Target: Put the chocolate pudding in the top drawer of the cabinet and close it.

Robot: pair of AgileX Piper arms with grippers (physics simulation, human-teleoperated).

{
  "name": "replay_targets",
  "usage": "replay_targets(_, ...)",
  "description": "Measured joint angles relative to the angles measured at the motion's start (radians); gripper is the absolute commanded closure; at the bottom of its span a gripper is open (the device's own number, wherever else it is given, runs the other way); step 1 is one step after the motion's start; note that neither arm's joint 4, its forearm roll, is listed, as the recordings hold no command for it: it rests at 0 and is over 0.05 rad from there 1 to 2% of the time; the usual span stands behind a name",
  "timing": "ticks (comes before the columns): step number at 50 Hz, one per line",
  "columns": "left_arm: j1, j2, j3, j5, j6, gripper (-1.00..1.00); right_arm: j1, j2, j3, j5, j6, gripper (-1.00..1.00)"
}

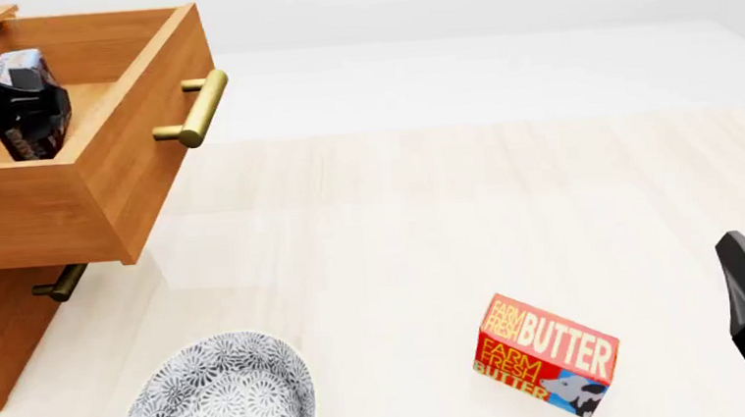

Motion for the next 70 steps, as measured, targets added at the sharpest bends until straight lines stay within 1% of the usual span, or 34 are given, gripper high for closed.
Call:
replay_targets(23,0.005,-0.071,-0.022,0.071,0.013,-1.00,0.000,0.000,0.000,0.000,0.000,-1.00)
replay_targets(38,-0.011,-0.133,-0.065,0.144,0.024,-1.00,0.000,0.000,0.000,0.000,0.000,-1.00)
replay_targets(48,-0.053,-0.157,-0.118,0.199,0.010,-1.00,0.000,0.000,0.000,0.000,0.000,-1.00)
replay_targets(59,-0.115,-0.171,-0.197,0.263,-0.024,-1.00,0.000,0.000,0.000,0.000,0.000,-1.00)
replay_targets(70,-0.189,-0.175,-0.254,0.318,-0.049,-1.00,0.000,0.000,0.000,0.000,0.000,-1.00)
